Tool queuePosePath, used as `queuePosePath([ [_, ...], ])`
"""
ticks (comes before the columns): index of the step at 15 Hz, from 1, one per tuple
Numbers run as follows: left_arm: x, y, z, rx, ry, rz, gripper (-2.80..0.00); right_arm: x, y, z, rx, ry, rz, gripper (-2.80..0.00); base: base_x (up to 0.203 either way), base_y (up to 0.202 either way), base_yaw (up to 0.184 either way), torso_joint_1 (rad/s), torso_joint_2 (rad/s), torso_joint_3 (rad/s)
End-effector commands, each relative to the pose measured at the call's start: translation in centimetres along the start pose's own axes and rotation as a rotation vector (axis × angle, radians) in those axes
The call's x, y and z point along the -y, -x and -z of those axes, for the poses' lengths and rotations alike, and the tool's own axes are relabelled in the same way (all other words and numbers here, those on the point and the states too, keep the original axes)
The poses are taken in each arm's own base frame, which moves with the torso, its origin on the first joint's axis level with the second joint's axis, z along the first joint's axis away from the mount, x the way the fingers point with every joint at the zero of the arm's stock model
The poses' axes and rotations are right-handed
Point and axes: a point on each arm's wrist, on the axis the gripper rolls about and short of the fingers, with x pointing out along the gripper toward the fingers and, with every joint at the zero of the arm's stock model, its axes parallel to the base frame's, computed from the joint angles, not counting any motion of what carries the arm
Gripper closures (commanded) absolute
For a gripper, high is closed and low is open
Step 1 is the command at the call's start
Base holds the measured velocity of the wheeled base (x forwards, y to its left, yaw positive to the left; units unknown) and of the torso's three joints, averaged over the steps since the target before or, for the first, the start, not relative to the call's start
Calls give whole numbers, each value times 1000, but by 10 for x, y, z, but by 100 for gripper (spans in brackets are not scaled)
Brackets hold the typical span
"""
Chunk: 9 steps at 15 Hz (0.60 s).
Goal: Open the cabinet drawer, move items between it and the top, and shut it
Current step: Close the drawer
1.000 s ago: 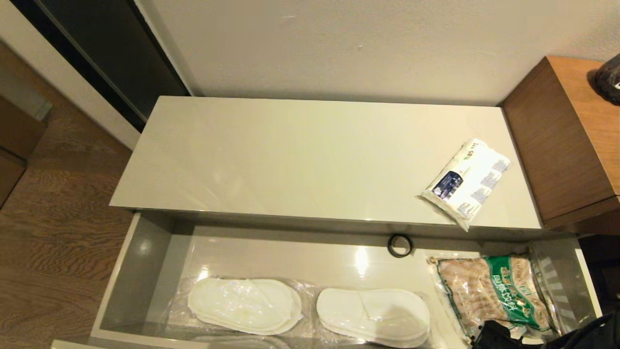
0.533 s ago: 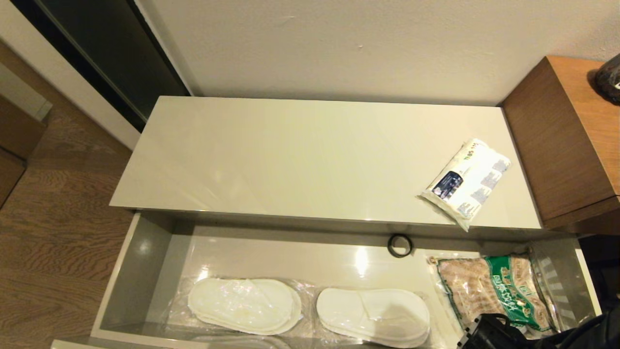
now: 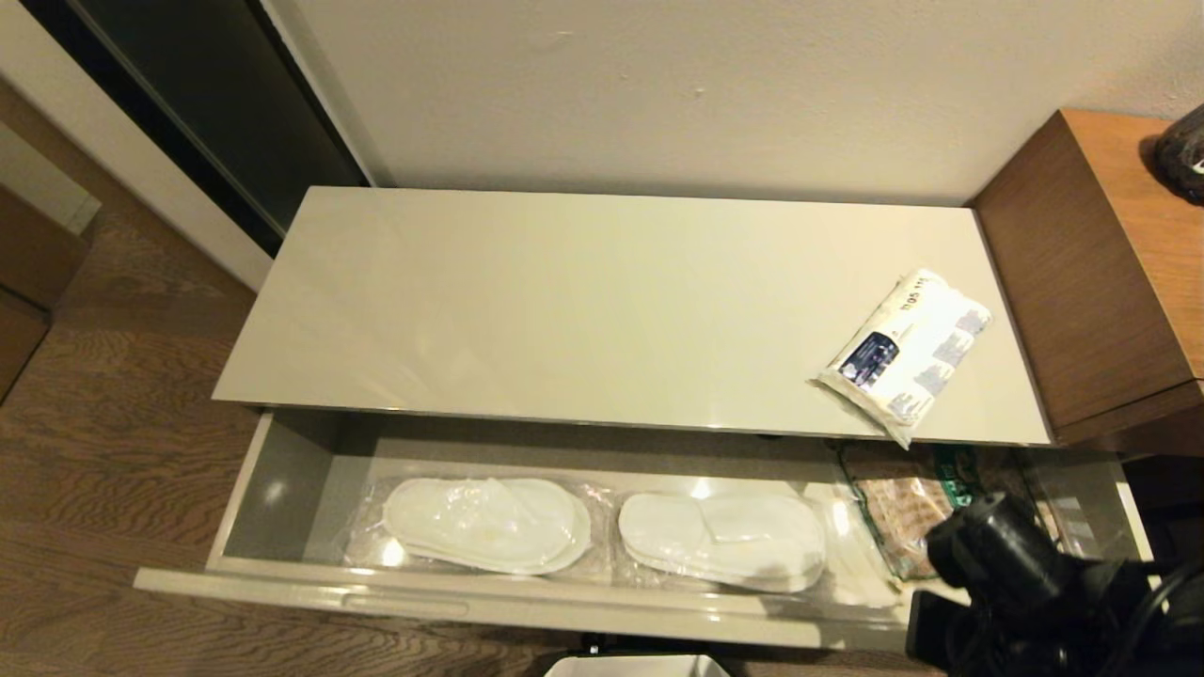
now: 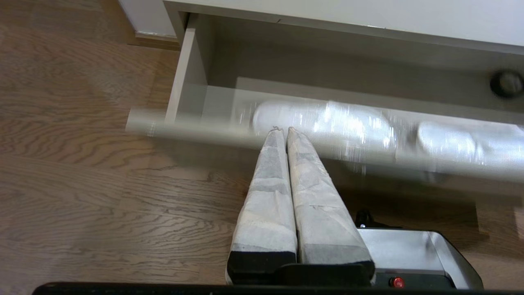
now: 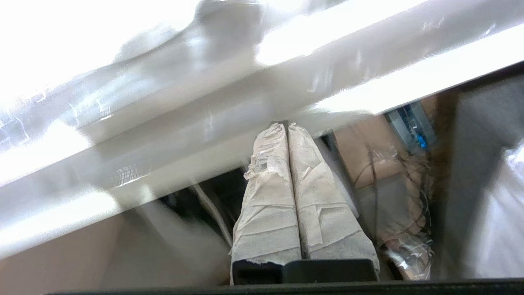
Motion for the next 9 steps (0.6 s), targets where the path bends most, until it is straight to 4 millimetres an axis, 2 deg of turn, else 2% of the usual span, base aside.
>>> queuePosePath([
  [1, 0, 0, 0, 0, 0, 0, 0, 5, 8, -26, 59, -96, -10, 0, 0, 0, 0, 0, 0, 0],
  [4, 0, 0, 0, 0, 0, 0, 0, 6, 14, -58, 131, -182, -16, 0, 0, 0, 0, 0, 0, 0],
  [9, 0, 0, 0, 0, 0, 0, 0, 13, 58, -74, 198, -181, -60, 0, 0, 0, 0, 0, 0, 0],
])
